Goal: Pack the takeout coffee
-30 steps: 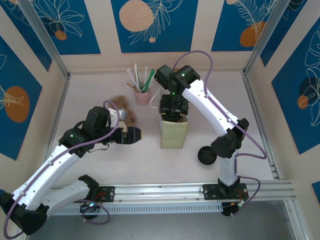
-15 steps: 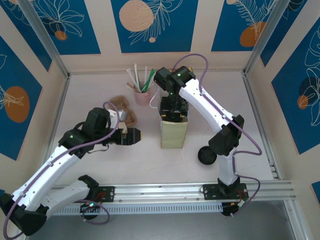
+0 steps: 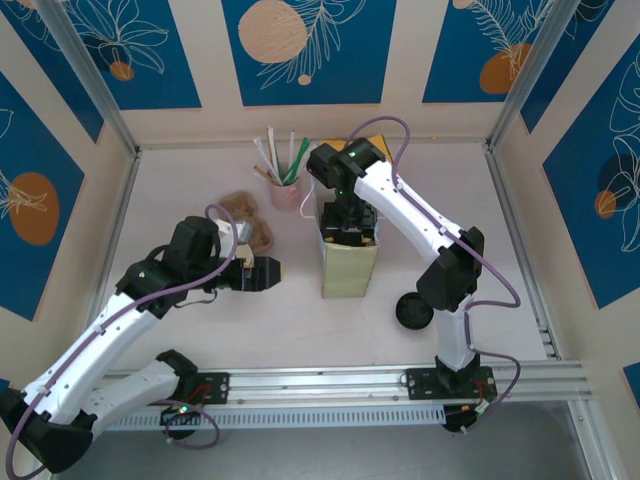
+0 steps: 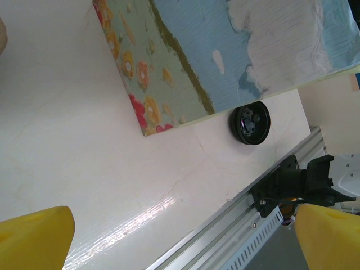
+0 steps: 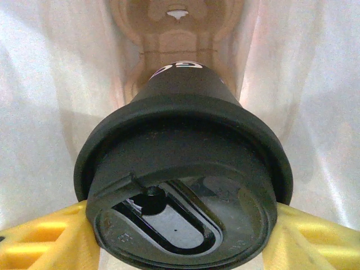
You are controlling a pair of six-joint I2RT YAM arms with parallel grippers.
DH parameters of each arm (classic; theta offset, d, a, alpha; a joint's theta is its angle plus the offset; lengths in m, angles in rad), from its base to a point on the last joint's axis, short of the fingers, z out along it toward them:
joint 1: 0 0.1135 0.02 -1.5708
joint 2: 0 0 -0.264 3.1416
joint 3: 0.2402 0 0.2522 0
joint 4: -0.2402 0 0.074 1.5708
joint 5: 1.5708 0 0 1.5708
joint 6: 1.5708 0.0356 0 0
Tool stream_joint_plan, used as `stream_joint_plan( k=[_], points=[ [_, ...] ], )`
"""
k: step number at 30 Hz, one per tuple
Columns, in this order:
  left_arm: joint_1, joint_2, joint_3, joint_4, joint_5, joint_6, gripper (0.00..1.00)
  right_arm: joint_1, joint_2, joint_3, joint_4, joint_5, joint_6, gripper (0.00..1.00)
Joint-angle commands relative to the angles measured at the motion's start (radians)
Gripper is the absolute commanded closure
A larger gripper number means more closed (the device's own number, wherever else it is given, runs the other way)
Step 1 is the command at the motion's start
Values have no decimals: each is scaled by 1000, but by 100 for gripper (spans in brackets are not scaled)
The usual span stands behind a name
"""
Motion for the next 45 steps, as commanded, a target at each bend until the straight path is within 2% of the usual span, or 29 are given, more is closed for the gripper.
stream_joint_plan(
  k=[1, 45],
  points=[
    [-8, -12, -8, -4, 8, 10, 0, -1, 10, -21, -70, -28, -6, 35],
    [-9, -18, -14, -11, -26, -5, 0, 8, 21, -71, -5, -49, -22, 35]
  ],
)
